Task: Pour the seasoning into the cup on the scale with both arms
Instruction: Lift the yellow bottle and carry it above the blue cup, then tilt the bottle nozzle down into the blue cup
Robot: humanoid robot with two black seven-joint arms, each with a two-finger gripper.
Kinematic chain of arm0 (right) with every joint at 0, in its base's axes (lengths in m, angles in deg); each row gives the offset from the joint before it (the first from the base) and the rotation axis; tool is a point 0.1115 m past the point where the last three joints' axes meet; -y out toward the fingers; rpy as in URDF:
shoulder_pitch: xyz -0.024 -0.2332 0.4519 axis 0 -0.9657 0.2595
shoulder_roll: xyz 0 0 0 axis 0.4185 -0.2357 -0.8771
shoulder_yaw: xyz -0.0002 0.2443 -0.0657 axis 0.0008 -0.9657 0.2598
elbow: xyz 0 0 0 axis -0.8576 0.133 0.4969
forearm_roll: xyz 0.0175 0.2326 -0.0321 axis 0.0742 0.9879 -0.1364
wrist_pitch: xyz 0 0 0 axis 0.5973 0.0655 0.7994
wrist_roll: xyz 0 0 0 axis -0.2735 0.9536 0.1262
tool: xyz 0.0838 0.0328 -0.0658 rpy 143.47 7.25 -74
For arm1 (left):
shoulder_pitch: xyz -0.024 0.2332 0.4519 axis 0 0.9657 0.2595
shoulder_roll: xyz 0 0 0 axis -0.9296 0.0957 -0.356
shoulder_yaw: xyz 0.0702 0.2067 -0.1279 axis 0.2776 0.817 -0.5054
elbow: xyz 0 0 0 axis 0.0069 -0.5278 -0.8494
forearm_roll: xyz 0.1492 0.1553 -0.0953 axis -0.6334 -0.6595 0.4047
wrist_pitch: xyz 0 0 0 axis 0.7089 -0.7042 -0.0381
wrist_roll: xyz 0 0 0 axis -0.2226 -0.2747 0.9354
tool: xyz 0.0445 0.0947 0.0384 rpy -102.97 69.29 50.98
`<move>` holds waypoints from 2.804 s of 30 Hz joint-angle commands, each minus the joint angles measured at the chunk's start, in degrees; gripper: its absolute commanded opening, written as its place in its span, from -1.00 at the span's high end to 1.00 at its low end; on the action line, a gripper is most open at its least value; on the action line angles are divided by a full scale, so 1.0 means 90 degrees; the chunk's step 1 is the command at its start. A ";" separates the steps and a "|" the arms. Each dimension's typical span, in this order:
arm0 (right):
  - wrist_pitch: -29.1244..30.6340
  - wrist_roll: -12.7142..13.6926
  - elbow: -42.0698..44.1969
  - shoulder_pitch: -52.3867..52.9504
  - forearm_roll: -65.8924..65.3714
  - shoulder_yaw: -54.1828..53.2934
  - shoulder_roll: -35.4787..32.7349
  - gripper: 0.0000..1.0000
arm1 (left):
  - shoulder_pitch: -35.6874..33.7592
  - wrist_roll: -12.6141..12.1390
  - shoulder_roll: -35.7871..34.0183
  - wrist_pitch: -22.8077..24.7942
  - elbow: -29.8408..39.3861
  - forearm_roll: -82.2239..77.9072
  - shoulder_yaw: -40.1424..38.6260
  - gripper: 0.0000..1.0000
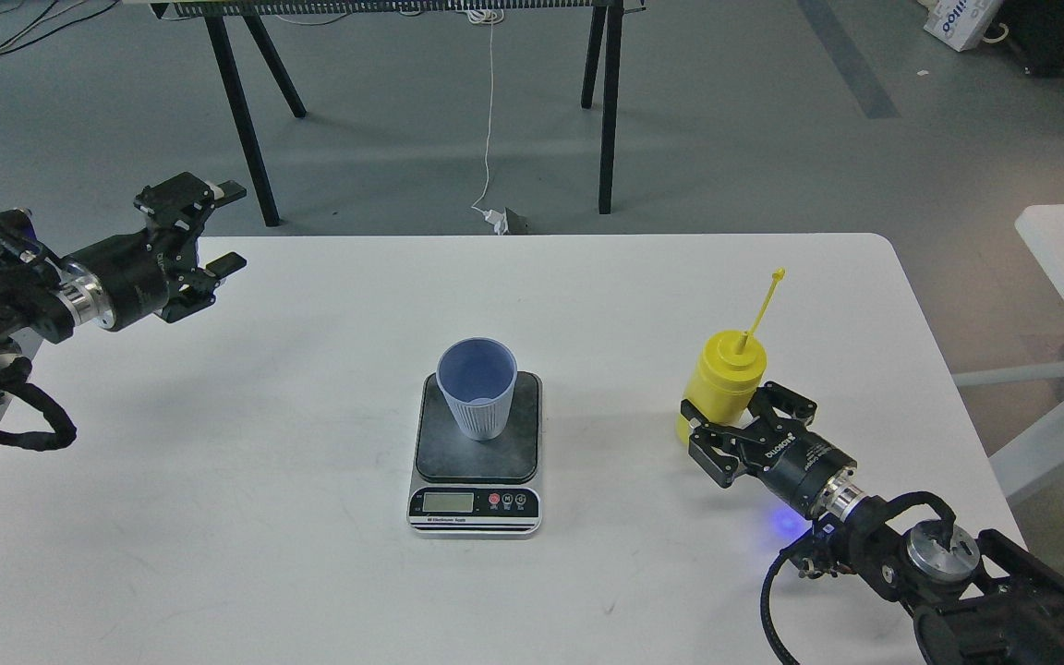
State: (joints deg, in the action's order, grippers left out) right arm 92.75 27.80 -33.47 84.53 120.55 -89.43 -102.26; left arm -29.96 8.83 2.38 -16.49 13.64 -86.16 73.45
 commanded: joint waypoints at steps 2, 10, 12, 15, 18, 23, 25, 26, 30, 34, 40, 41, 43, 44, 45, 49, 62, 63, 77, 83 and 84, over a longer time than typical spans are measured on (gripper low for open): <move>0.0000 -0.0002 0.0010 0.1041 -0.0516 -0.0018 -0.0537 0.74 | 0.0000 0.0001 0.0000 0.0000 0.0010 0.0010 -0.0033 -0.99; 0.0000 -0.1011 0.0021 0.2351 -0.2273 0.0001 -0.0498 0.74 | 0.0000 0.0001 -0.0019 0.0000 0.0039 0.0029 -0.0053 -0.99; 0.0000 -0.1499 -0.0019 0.2478 -0.2800 0.0001 -0.0421 0.74 | 0.0000 0.0001 -0.0068 0.0000 0.0039 0.0029 -0.0062 -0.99; -0.0218 -0.1969 -0.0028 0.2693 -0.3367 0.0011 -0.0041 0.74 | 0.0000 0.0001 -0.0117 0.0000 0.0039 0.0029 -0.0062 -0.99; -0.0620 -0.2272 -0.0038 0.2820 -0.3982 0.0011 0.0341 0.74 | 0.0000 0.0001 -0.0136 0.0000 0.0039 0.0029 -0.0053 -0.99; -0.1343 -0.2596 -0.0214 0.2879 -0.5174 0.0011 0.0868 0.74 | 0.0049 0.0001 -0.0117 0.0000 0.0039 0.0029 -0.0062 -0.99; -0.1421 -0.2596 -0.0311 0.2840 -0.5506 0.0021 0.0966 0.74 | 0.0039 0.0001 -0.0098 0.0000 0.0039 0.0029 -0.0062 -0.99; -0.1431 -0.2596 -0.0350 0.2830 -0.5662 0.0040 0.0996 0.74 | 0.0039 0.0001 -0.0088 0.0000 0.0039 0.0029 -0.0062 -0.99; -0.1655 -0.2596 -0.0390 0.2879 -0.6142 0.0566 0.1259 0.74 | 0.0039 0.0001 -0.0039 0.0000 0.0039 0.0048 -0.0082 -0.99; -0.1705 -0.2605 -0.0390 0.2947 -0.6191 0.1133 0.1308 0.74 | 0.0039 0.0001 -0.0019 0.0000 0.0039 0.0058 -0.0082 -0.99; -0.2046 -0.2644 -0.0419 0.2986 -0.6922 0.1456 0.1367 0.74 | 0.0049 0.0001 -0.0029 0.0000 0.0039 0.0078 -0.0082 -0.99; -0.2104 -0.2654 -0.0429 0.2996 -0.7030 0.1457 0.1367 0.74 | 0.0049 0.0001 -0.0029 0.0000 0.0039 0.0078 -0.0092 -0.99; -0.2144 -0.2654 -0.0439 0.3006 -0.7216 0.1476 0.1367 0.74 | 0.0088 0.0001 -0.0029 0.0000 0.0029 0.0078 -0.0102 -0.99; -0.2173 -0.2664 -0.0439 0.3035 -0.7362 0.1476 0.1367 0.74 | 0.0098 0.0001 -0.0029 0.0000 0.0029 0.0078 -0.0102 -0.99; -0.2241 -0.2683 -0.0439 0.3055 -0.7489 0.1476 0.1367 0.74 | 0.0108 0.0001 -0.0029 0.0000 0.0029 0.0078 -0.0102 -0.99; -0.2437 -0.2684 -0.0448 0.3152 -0.8016 0.1486 0.1367 0.74 | 0.0108 0.0001 -0.0029 0.0000 0.0029 0.0078 -0.0102 -0.99; -0.2720 -0.2684 -0.0439 0.3962 -0.8457 0.2970 0.1367 0.74 | 0.0118 0.0001 -0.0039 0.0000 0.0029 0.0078 -0.0111 -0.99; -0.2740 -0.2684 -0.0439 0.4021 -0.8467 0.3057 0.1367 0.74 | 0.0118 0.0001 -0.0039 0.0000 0.0029 0.0078 -0.0111 -0.99; -0.2915 -0.2683 -0.0409 0.4500 -0.9306 0.3985 0.1367 0.73 | 0.0127 0.0001 -0.0049 0.0000 0.0010 0.0078 -0.0111 -0.99; -0.3013 -0.2684 -0.0390 0.4695 -0.9492 0.4366 0.1367 0.73 | 0.0127 0.0001 -0.0039 0.0000 0.0010 0.0078 -0.0111 -0.99; -0.3042 -0.2684 -0.0390 0.4715 -0.9531 0.4425 0.1367 0.73 | 0.0127 0.0001 -0.0039 0.0000 0.0010 0.0078 -0.0111 -0.99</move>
State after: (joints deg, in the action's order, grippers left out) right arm 66.03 3.66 -37.08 126.17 35.76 -51.05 -89.95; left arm -28.82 8.85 2.00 -16.48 13.73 -85.46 72.45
